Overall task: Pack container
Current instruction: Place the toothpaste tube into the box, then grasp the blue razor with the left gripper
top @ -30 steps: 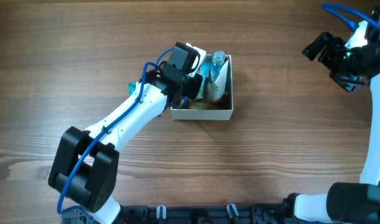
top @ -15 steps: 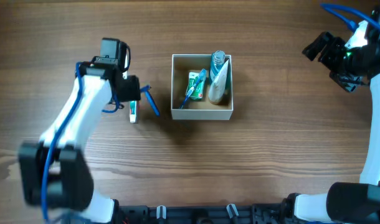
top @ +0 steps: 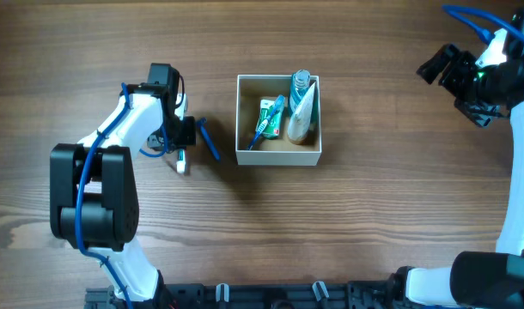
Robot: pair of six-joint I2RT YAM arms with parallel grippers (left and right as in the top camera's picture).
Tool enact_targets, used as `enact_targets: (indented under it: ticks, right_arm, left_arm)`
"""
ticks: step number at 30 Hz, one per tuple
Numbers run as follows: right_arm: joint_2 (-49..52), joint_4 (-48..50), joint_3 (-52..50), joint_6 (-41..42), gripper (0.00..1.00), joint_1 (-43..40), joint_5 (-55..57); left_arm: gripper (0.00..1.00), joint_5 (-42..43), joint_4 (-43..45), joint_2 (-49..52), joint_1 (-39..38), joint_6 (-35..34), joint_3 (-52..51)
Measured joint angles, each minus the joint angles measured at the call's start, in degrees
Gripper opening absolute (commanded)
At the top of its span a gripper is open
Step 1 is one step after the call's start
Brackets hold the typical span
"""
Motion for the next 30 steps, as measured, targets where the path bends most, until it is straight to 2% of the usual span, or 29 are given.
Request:
enact_targets:
  ticks: [3,6,10,12,15,16,18,19,23,26,28,30]
  right_arm:
    - [0.0,0.0,0.0,0.0,1.00,0.0,0.0]
    - [0.0,0.0,0.0,0.0,1.00,0.0,0.0]
    - [0.0,0.0,0.0,0.0,1.00,0.0,0.0]
    - [0.0,0.0,0.0,0.0,1.00,0.0,0.0]
    - [0.0,0.0,0.0,0.0,1.00,0.0,0.0]
    - [0.0,0.0,0.0,0.0,1.00,0.0,0.0]
    - [0.0,0.0,0.0,0.0,1.00,0.0,0.0]
    - [0.0,0.0,0.0,0.0,1.00,0.0,0.0]
    - [0.0,0.0,0.0,0.0,1.00,0.0,0.0]
    - [0.0,0.0,0.0,0.0,1.00,0.0,0.0]
    - [0.0,0.0,0.0,0.0,1.00,0.0,0.0]
    - [0.0,0.0,0.0,0.0,1.00,0.0,0.0]
  left_arm:
    - [0.04,0.1,-10.0,-0.9,-0.2,-0.5,3.5]
    - [0.04,2.6,-14.4,-7.6,-2.1,-2.6,12.7]
    - [0.04,6.0,-7.2,-16.5,-12.5,-3.3,16.6]
    - [0.04,6.1,-1.4,-15.0,-18.5,-3.5,16.6]
    - [0.04,5.1,1.6,-7.8,-23.0,-6.9,16.6]
    - [0.26,4.7,1.6,-6.0,-23.3,-8.3,16.6]
    - [0.59,3.4,2.3,-2.0,-23.5,-12.0,16.2]
    - [0.66,3.2,2.7,-1.8,-23.4,-13.1,16.2]
    - [0.69,2.6,-3.4,-3.2,-23.1,-14.4,17.9]
    - [0.70,-0.5,-8.8,-9.4,-20.9,-14.6,19.9]
    - [0.72,-4.2,-12.3,-13.1,-17.6,-15.3,20.7]
    - [0.73,-5.9,-12.7,-12.7,-13.9,-19.6,20.0]
